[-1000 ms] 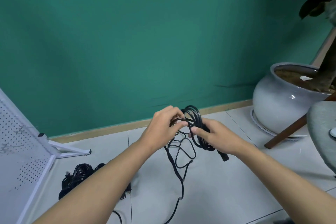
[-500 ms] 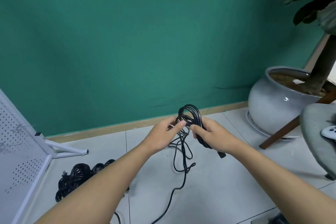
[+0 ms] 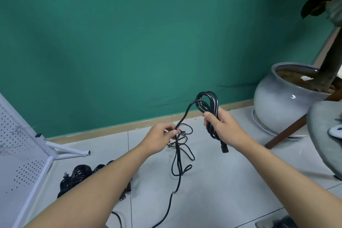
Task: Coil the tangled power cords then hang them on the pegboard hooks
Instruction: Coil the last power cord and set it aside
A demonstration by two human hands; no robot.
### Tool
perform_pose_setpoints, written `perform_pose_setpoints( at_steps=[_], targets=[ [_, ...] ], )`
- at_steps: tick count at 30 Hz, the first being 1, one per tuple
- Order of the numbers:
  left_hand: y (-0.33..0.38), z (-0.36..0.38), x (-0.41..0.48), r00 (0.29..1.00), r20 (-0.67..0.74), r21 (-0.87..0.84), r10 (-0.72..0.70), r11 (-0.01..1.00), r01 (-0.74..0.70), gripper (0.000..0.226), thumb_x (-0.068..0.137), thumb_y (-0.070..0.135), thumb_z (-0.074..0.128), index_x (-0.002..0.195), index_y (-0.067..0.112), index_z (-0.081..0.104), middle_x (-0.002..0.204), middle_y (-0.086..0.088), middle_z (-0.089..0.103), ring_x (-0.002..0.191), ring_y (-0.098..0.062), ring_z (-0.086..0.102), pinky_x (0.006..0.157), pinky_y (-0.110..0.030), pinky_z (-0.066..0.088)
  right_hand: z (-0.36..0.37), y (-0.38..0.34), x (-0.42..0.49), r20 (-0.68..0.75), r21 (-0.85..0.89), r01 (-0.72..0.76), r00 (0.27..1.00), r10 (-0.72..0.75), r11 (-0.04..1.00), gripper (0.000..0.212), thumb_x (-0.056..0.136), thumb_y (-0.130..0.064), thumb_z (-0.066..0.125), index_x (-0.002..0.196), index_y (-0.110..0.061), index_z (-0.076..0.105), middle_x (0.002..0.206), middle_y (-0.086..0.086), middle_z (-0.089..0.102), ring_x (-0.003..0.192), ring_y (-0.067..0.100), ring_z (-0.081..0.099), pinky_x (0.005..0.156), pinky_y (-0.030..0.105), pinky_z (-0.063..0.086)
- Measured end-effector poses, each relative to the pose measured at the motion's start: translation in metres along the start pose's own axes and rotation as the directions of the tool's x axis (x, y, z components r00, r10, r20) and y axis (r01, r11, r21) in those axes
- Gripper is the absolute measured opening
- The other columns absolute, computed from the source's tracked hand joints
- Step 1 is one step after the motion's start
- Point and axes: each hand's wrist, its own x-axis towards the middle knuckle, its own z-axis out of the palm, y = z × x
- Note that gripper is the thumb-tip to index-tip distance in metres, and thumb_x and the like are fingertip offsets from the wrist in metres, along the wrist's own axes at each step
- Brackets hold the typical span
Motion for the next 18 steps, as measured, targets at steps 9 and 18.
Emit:
perform_pose_setpoints(
  at_steps=[9,18],
  targets=[
    [0.029,-0.024,0.0,0.979,-0.198,-0.166,0.055,0.982,-0.089,0.012,0.101,0.006,0.062,0.091,0.008,0.068,0.083,-0.005,0.079,0.084,-0.02,0.077,0.075,-0.028,0.06,-0.007,0.013,0.009,-0.112,-0.139,-0.09,0.991,0.074,0.986,0.032,0.105,-0.036,0.051,0.088,-0.012,0.062,0.081,0.012,0.07,0.063,0.02,0.057,0.062,0.033,0.047],
    [0.052,-0.017,-0.016,0.949,-0.252,-0.011,0.188,0.98,-0.197,0.02,0.105,0.024,0.059,0.106,0.019,0.079,0.078,-0.007,0.07,0.062,-0.018,0.074,0.064,-0.029,0.06,0.01,0.0,0.004,-0.086,0.088,-0.057,0.994,0.065,0.994,0.023,0.106,-0.03,0.053,0.093,-0.011,0.06,0.078,-0.003,0.071,0.065,0.017,0.06,0.057,0.028,0.046]
  ],
)
